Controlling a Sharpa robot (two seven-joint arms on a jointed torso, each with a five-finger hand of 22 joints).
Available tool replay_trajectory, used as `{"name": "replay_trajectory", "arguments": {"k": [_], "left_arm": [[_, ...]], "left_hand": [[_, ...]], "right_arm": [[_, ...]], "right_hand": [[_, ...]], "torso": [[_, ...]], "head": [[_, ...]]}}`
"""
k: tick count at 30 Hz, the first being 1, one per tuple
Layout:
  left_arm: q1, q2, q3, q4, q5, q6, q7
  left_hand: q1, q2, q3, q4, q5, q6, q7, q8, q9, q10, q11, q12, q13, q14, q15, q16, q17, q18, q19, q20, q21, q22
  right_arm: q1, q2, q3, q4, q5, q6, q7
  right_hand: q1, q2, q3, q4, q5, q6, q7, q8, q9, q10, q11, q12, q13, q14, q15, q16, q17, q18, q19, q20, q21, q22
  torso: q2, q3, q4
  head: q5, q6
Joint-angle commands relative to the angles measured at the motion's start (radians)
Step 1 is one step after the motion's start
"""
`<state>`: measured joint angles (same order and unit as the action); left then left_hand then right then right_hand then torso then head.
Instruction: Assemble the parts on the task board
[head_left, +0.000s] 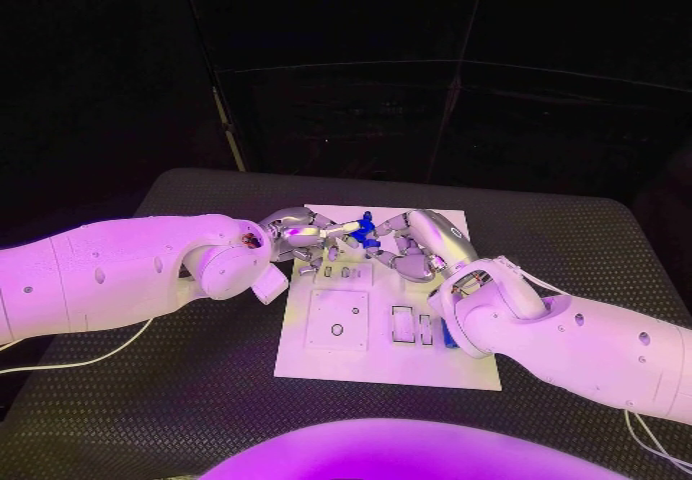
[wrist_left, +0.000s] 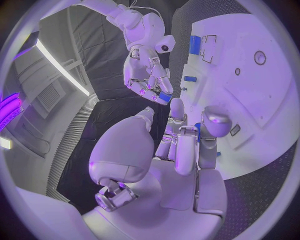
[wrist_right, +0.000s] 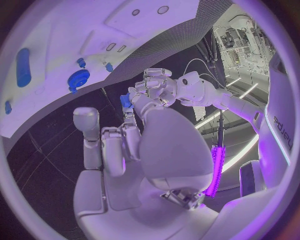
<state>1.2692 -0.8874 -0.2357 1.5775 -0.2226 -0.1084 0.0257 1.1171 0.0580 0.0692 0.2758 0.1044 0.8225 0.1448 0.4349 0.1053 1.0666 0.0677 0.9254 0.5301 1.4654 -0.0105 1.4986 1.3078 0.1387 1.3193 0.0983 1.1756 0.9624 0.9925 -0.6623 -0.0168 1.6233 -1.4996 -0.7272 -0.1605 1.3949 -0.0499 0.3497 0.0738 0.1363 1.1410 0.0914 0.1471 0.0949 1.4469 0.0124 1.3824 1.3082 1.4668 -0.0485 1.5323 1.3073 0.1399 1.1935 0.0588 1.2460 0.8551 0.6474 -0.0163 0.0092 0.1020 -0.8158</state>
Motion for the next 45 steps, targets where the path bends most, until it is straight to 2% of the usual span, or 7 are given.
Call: {"name": "replay_trajectory", "arguments": {"k": [1, 10, 14, 22, 29, 45], "left_arm": [[0.001, 0.004, 0.001, 0.001, 0.011, 0.026, 0.004], [0.0, 0.009, 0.0, -0.002, 0.012, 0.018, 0.012], [0.0, 0.01, 0.0, -0.003, 0.012, 0.016, 0.016], [0.0, 0.01, 0.0, -0.007, 0.012, 0.012, 0.022], [0.0, 0.01, 0.0, -0.005, 0.012, 0.019, 0.025], [0.0, 0.01, 0.0, -0.006, 0.012, 0.022, 0.029]], "left_hand": [[0.006, 0.001, -0.006, -0.001, -0.002, 0.009, 0.0, -0.006, -0.001, 0.0, -0.005, 0.005, -0.001, 0.073, 0.0, 0.006, 0.16, -0.02, 0.005, -0.003, 0.004, 0.002], [0.015, 0.006, -0.015, -0.003, -0.002, 0.018, -0.002, -0.01, -0.007, 0.002, -0.007, 0.006, -0.003, 0.075, -0.001, 0.01, 0.166, -0.02, 0.006, -0.004, 0.008, 0.006], [0.018, 0.008, -0.018, -0.004, -0.002, 0.021, -0.002, -0.012, -0.009, 0.003, -0.007, 0.006, -0.003, 0.076, -0.001, 0.013, 0.17, -0.021, 0.008, -0.004, 0.012, 0.012], [0.026, 0.013, -0.025, -0.006, -0.002, 0.028, -0.003, -0.015, -0.013, 0.005, -0.008, 0.007, -0.005, 0.077, -0.002, 0.015, 0.173, -0.022, 0.007, -0.005, 0.013, 0.013], [0.037, 0.024, -0.046, -0.006, -0.002, 0.066, -0.013, -0.011, -0.018, 0.011, -0.016, 0.007, -0.01, 0.08, -0.008, 0.021, 0.18, -0.021, 0.006, -0.009, 0.016, 0.016], [0.044, 0.028, -0.056, -0.009, -0.002, 0.069, -0.014, -0.017, -0.024, 0.012, -0.017, 0.005, -0.013, 0.081, -0.01, 0.023, 0.182, -0.021, 0.005, -0.011, 0.016, 0.016]], "right_arm": [[0.001, 0.004, 0.001, -0.002, -0.005, -0.032, 0.025], [0.002, 0.014, 0.001, -0.008, -0.006, -0.019, 0.025], [0.002, 0.017, 0.001, -0.014, -0.008, -0.002, 0.019], [0.002, 0.021, 0.001, -0.025, -0.013, 0.025, 0.005], [0.002, 0.023, 0.001, -0.03, -0.027, 0.03, -0.006], [0.002, 0.028, 0.001, -0.03, -0.031, 0.029, -0.004]], "right_hand": [[0.003, 0.004, 0.0, -0.005, 0.003, 0.006, -0.001, 0.006, 0.019, 0.004, -0.001, 0.003, 0.059, 0.089, -0.005, 0.003, 0.194, -0.01, 0.006, -0.001, 0.005, 0.001], [0.003, 0.004, 0.0, -0.005, 0.003, 0.006, -0.001, 0.006, 0.019, 0.004, -0.001, 0.003, 0.059, 0.089, -0.005, 0.003, 0.194, -0.01, 0.006, -0.001, 0.005, 0.001], [0.001, 0.002, -0.002, -0.005, 0.005, 0.005, 0.0, 0.006, 0.02, 0.003, -0.001, 0.002, 0.058, 0.089, -0.005, 0.003, 0.194, -0.01, 0.005, 0.0, 0.005, 0.0], [0.0, 0.002, -0.002, -0.005, 0.005, 0.005, 0.0, 0.006, 0.02, 0.003, -0.001, 0.002, 0.058, 0.089, -0.005, 0.003, 0.194, -0.01, 0.005, 0.0, 0.005, 0.0], [0.0, 0.002, -0.002, -0.005, 0.005, 0.005, 0.0, 0.006, 0.02, 0.003, -0.001, 0.002, 0.058, 0.089, -0.005, 0.003, 0.194, -0.01, 0.005, 0.0, 0.005, 0.0], [-0.002, 0.001, -0.004, -0.004, 0.003, 0.005, 0.0, 0.006, 0.02, 0.003, 0.0, 0.002, 0.058, 0.089, -0.005, 0.002, 0.193, -0.01, 0.005, 0.0, 0.004, -0.001]], "torso": [[0.0, 0.0, 0.0], [-0.001, 0.0, 0.0012], [-0.001, -0.0011, 0.0012], [0.0, -0.0005, 0.0005], [0.0, -0.0003, 0.001], [0.0, -0.0007, 0.0014]], "head": [[-0.002, 0.0], [-0.004, -0.002], [-0.003, -0.003], [-0.002, -0.002], [-0.003, -0.002], [-0.003, -0.007]]}}
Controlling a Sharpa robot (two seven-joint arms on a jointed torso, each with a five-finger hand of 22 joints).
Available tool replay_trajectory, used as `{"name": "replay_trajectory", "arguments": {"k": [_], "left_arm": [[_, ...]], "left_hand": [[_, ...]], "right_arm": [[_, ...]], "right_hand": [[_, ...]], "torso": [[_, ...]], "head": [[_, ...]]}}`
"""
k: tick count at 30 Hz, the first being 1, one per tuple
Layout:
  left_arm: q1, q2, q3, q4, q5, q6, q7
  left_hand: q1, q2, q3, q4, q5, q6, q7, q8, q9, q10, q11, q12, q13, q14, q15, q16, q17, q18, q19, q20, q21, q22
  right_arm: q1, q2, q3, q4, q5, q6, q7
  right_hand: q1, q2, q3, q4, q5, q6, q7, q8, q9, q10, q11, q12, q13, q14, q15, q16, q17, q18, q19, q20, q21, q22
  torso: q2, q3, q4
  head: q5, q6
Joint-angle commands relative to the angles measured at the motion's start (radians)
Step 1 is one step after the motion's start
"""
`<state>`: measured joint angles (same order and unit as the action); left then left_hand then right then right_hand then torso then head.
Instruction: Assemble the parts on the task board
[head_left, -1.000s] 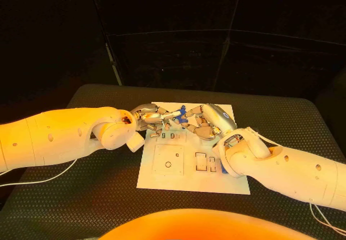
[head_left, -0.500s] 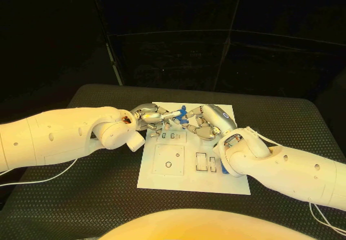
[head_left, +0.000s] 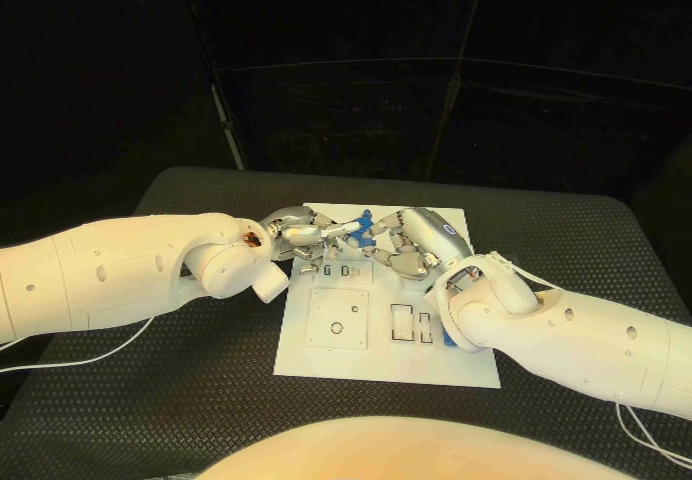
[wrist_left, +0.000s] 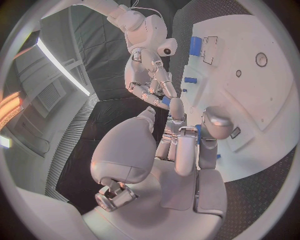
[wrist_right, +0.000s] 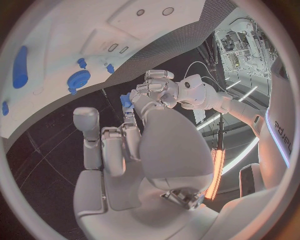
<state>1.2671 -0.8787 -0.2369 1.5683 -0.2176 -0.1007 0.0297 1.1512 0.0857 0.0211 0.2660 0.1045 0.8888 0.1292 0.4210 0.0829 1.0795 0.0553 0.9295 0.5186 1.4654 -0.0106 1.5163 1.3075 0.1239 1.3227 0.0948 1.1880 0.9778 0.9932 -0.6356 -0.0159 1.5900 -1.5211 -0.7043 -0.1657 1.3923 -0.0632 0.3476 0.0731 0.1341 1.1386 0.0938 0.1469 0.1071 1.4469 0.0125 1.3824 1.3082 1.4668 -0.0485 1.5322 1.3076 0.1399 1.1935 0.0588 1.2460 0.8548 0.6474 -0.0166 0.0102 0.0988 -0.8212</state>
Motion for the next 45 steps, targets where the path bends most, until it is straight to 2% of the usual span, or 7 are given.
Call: {"name": "replay_trajectory", "arguments": {"k": [1, 23, 45], "left_arm": [[0.002, 0.001, 0.002, 0.003, 0.007, 0.014, 0.025], [0.002, 0.002, 0.002, 0.003, 0.034, 0.018, 0.039], [0.002, 0.006, 0.002, 0.01, 0.049, 0.038, 0.032]], "left_hand": [[0.01, 0.0, -0.008, 0.001, -0.002, 0.003, 0.002, -0.004, -0.001, -0.001, -0.005, 0.001, -0.002, 0.081, -0.01, 0.005, 0.183, -0.007, 0.002, -0.007, 0.004, 0.001], [0.022, 0.005, -0.02, -0.005, -0.001, 0.007, 0.003, -0.017, -0.01, 0.004, -0.004, -0.002, -0.006, 0.084, -0.009, 0.011, 0.192, -0.009, 0.005, -0.008, 0.01, 0.01], [0.027, 0.008, -0.027, -0.008, -0.001, 0.011, 0.003, -0.025, -0.013, 0.009, -0.005, -0.004, -0.009, 0.085, -0.01, 0.012, 0.194, -0.009, 0.005, -0.008, 0.012, 0.012]], "right_arm": [[0.001, 0.001, 0.0, 0.004, -0.009, 0.005, 0.002], [0.001, 0.009, 0.0, -0.009, -0.016, 0.052, -0.027], [0.001, 0.023, 0.0, -0.018, -0.02, 0.048, -0.024]], "right_hand": [[0.0, 0.014, -0.002, -0.003, 0.006, 0.007, -0.002, 0.006, 0.008, 0.003, 0.0, 0.002, 0.058, 0.089, -0.005, 0.003, 0.193, -0.01, 0.005, 0.0, 0.004, -0.001], [-0.006, 0.01, -0.008, -0.003, -0.002, 0.009, -0.003, 0.008, 0.01, 0.003, -0.001, 0.001, 0.058, 0.088, -0.005, 0.002, 0.191, -0.009, 0.003, 0.0, 0.003, -0.004], [-0.007, 0.01, -0.009, -0.002, -0.005, 0.009, -0.003, 0.008, 0.011, 0.003, -0.001, 0.002, 0.059, 0.088, -0.005, 0.002, 0.191, -0.01, 0.003, 0.0, 0.003, -0.003]], "torso": [[0.0, -0.0005, 0.0005], [-0.001, -0.0005, 0.0002], [0.0, -0.0002, -0.0004]], "head": [[0.0, -0.001], [0.0, 0.0], [0.003, 0.0]]}}
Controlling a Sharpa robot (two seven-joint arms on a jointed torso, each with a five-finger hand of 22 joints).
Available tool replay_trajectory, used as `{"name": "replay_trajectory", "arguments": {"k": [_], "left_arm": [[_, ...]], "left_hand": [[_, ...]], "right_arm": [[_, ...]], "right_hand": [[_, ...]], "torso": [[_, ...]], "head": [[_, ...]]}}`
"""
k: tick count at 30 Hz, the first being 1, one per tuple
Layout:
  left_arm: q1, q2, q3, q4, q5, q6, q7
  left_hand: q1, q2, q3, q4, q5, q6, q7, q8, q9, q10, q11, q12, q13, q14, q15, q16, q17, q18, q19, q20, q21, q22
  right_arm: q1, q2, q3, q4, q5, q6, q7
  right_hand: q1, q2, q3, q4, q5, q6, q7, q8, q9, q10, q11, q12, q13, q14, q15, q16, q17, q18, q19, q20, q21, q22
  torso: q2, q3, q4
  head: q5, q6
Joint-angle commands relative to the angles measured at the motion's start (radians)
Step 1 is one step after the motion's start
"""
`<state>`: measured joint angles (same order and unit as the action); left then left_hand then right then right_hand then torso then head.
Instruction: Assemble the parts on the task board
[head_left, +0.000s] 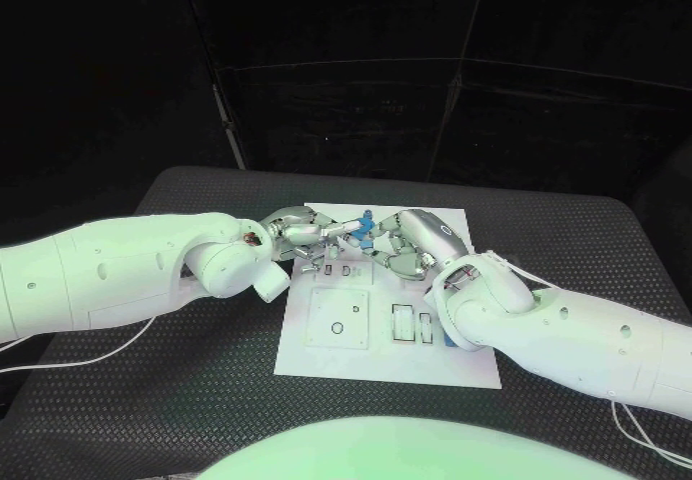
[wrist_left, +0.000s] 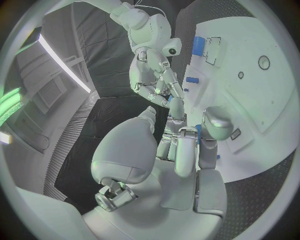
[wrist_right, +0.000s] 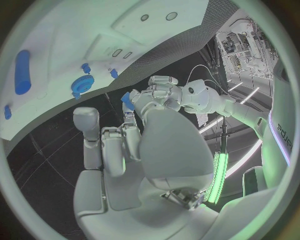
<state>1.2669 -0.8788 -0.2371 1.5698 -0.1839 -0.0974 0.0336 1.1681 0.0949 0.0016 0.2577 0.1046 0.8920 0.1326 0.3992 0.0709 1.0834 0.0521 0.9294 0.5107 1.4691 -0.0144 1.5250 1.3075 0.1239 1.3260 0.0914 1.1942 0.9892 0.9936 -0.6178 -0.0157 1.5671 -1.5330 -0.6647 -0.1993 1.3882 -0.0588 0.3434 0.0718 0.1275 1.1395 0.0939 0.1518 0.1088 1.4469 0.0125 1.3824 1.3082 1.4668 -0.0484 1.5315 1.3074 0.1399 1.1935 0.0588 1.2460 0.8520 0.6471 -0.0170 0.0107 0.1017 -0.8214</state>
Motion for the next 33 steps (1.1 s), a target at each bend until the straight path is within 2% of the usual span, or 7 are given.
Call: {"name": "replay_trajectory", "arguments": {"k": [1, 13, 28, 33], "left_arm": [[0.002, 0.007, 0.002, 0.008, 0.015, 0.036, 0.027], [0.002, 0.009, 0.002, 0.009, 0.016, 0.04, 0.022], [0.002, 0.007, 0.002, 0.006, 0.016, 0.027, 0.022], [0.002, -0.006, 0.002, 0.007, 0.016, 0.019, 0.025]], "left_hand": [[0.01, -0.001, -0.008, 0.0, -0.001, 0.008, 0.0, -0.003, -0.001, 0.005, -0.002, -0.003, -0.001, 0.081, -0.006, 0.004, 0.194, -0.009, 0.002, -0.005, 0.006, 0.001], [0.011, 0.0, -0.01, 0.0, -0.001, 0.007, 0.0, -0.007, -0.003, 0.006, -0.001, -0.004, -0.002, 0.081, -0.006, 0.004, 0.194, -0.009, 0.001, -0.005, 0.005, 0.0], [0.015, 0.003, -0.018, -0.002, -0.001, 0.005, 0.002, -0.018, -0.006, 0.007, 0.0, -0.007, -0.004, 0.081, -0.005, 0.004, 0.194, -0.009, 0.001, -0.004, 0.005, 0.0], [0.017, 0.004, -0.021, -0.004, -0.001, 0.003, 0.003, -0.023, -0.006, 0.008, 0.001, -0.008, -0.005, 0.081, -0.004, 0.004, 0.194, -0.008, 0.0, -0.004, 0.004, -0.002]], "right_arm": [[0.001, 0.005, 0.0, 0.005, -0.009, 0.008, 0.01], [0.001, 0.008, 0.0, -0.002, -0.009, 0.01, 0.009], [0.001, 0.01, 0.0, -0.007, -0.009, 0.019, 0.007], [0.001, 0.009, 0.0, -0.017, -0.037, 0.063, -0.015]], "right_hand": [[-0.003, 0.006, -0.005, -0.001, 0.002, 0.008, -0.003, 0.003, 0.009, 0.003, -0.001, 0.002, 0.059, 0.088, -0.005, 0.002, 0.191, -0.01, 0.003, 0.0, 0.003, 0.0], [-0.004, 0.006, -0.005, 0.0, 0.001, 0.009, -0.004, 0.004, 0.01, 0.004, -0.001, 0.002, 0.059, 0.088, -0.005, 0.003, 0.192, -0.01, 0.003, 0.0, 0.003, 0.001], [-0.005, 0.007, -0.005, 0.0, 0.0, 0.01, -0.004, 0.005, 0.01, 0.004, -0.001, 0.002, 0.06, 0.089, -0.005, 0.003, 0.193, -0.01, 0.004, 0.0, 0.004, 0.001], [-0.006, 0.008, -0.006, 0.001, 0.0, 0.011, -0.005, 0.005, 0.011, 0.005, -0.002, 0.004, 0.062, 0.089, -0.005, 0.004, 0.194, -0.01, 0.004, 0.0, 0.004, 0.002]], "torso": [[0.001, 0.0003, -0.001], [0.0, 0.0, 0.0005], [0.0, 0.0002, -0.0012], [0.0, 0.0013, -0.0017]], "head": [[-0.001, 0.0], [0.0, 0.0], [0.0, 0.0], [0.003, -0.001]]}}
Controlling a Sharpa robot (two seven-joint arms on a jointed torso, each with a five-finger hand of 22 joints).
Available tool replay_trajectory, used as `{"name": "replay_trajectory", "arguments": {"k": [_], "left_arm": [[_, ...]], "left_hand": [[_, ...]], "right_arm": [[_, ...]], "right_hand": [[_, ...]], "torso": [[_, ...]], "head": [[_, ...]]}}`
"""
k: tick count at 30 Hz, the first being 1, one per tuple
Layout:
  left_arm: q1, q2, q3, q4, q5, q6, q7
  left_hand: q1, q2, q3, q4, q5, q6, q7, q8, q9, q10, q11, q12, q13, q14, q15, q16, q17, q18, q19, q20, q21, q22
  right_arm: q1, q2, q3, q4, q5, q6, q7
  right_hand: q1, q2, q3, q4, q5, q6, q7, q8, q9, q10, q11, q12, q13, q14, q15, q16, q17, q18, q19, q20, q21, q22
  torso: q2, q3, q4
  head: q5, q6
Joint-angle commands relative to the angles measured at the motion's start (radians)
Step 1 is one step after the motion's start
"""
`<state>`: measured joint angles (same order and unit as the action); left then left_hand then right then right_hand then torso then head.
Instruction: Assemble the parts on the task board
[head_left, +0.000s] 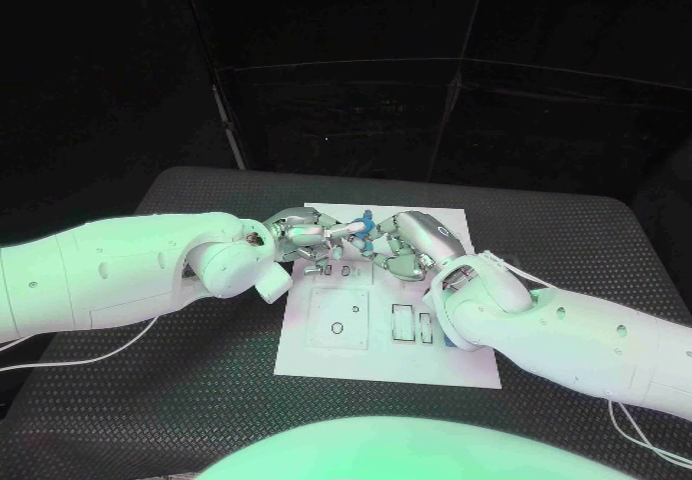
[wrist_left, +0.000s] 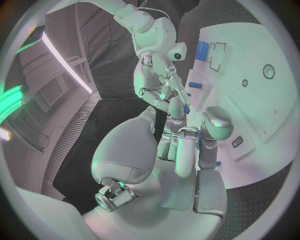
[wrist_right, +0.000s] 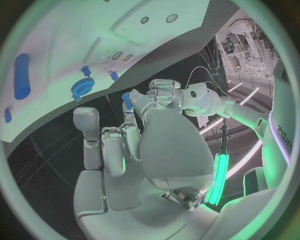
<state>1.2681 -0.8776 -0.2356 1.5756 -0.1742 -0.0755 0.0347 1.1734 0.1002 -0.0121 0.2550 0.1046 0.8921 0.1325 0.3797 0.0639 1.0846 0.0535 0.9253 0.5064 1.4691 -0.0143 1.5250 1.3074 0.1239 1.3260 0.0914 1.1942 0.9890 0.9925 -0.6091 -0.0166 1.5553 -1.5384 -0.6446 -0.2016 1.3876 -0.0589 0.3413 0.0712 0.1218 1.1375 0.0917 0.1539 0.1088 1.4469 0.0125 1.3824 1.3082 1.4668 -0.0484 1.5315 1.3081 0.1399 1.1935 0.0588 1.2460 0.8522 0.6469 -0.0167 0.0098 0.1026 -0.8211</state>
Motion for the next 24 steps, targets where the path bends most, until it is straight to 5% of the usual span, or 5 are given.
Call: {"name": "replay_trajectory", "arguments": {"k": [1, 8, 13, 24], "left_arm": [[0.001, -0.012, 0.001, 0.001, 0.006, -0.004, 0.025], [0.002, -0.06, 0.001, 0.0, 0.006, -0.009, 0.037], [0.007, -0.089, 0.001, -0.014, 0.006, -0.02, 0.044], [0.015, -0.095, 0.001, -0.043, 0.009, -0.038, 0.058]], "left_hand": [[0.012, -0.001, -0.007, -0.001, -0.001, 0.003, 0.003, -0.004, 0.001, 0.006, 0.0, -0.004, -0.001, 0.081, -0.004, 0.004, 0.193, -0.008, 0.0, -0.004, 0.005, -0.001], [0.012, -0.001, -0.007, -0.002, -0.001, 0.003, 0.004, -0.004, 0.001, 0.007, 0.0, -0.004, -0.001, 0.081, -0.004, 0.004, 0.194, -0.008, -0.001, -0.004, 0.004, -0.003], [0.016, -0.002, -0.012, -0.005, -0.001, 0.004, 0.004, -0.008, 0.0, 0.005, 0.001, -0.007, -0.003, 0.079, -0.003, -0.001, 0.186, -0.005, -0.007, -0.003, -0.005, -0.016], [0.019, -0.001, -0.024, -0.007, -0.001, -0.001, 0.008, -0.021, 0.0, -0.002, 0.004, -0.013, -0.007, 0.073, -0.001, -0.01, 0.171, -0.001, -0.02, -0.001, -0.022, -0.04]], "right_arm": [[0.002, 0.0, 0.001, -0.01, -0.039, 0.059, -0.018], [0.009, 0.0, 0.001, -0.044, -0.074, 0.188, 0.031], [0.035, 0.009, 0.001, -0.088, -0.076, 0.297, 0.121], [0.094, 0.078, 0.001, -0.21, -0.104, 0.437, 0.302]], "right_hand": [[-0.005, 0.008, -0.004, 0.001, 0.006, 0.013, -0.003, 0.003, 0.011, 0.005, -0.002, 0.004, 0.062, 0.089, -0.005, 0.004, 0.194, -0.01, 0.004, 0.0, 0.004, 0.002], [0.0, 0.012, -0.001, -0.002, 0.007, 0.012, -0.004, 0.003, 0.011, 0.008, -0.003, 0.007, 0.065, 0.091, -0.006, 0.008, 0.201, -0.011, 0.007, 0.0, 0.007, 0.008], [0.006, 0.017, 0.002, -0.006, 0.009, 0.008, -0.002, 0.002, 0.012, 0.013, -0.002, 0.015, 0.074, 0.091, -0.006, 0.01, 0.205, -0.011, 0.008, 0.0, 0.008, 0.01], [0.015, 0.018, 0.002, -0.016, 0.004, 0.011, -0.002, 0.005, 0.015, 0.015, -0.001, 0.019, 0.079, 0.092, -0.005, 0.012, 0.209, -0.011, 0.004, 0.0, 0.006, 0.007]], "torso": [[-0.001, 0.0014, -0.0014], [0.0, 0.0009, 0.0021], [0.0, -0.0006, 0.0022], [0.002, -0.0008, 0.0013]], "head": [[0.002, -0.002], [0.003, -0.001], [0.005, -0.002], [0.016, 0.001]]}}
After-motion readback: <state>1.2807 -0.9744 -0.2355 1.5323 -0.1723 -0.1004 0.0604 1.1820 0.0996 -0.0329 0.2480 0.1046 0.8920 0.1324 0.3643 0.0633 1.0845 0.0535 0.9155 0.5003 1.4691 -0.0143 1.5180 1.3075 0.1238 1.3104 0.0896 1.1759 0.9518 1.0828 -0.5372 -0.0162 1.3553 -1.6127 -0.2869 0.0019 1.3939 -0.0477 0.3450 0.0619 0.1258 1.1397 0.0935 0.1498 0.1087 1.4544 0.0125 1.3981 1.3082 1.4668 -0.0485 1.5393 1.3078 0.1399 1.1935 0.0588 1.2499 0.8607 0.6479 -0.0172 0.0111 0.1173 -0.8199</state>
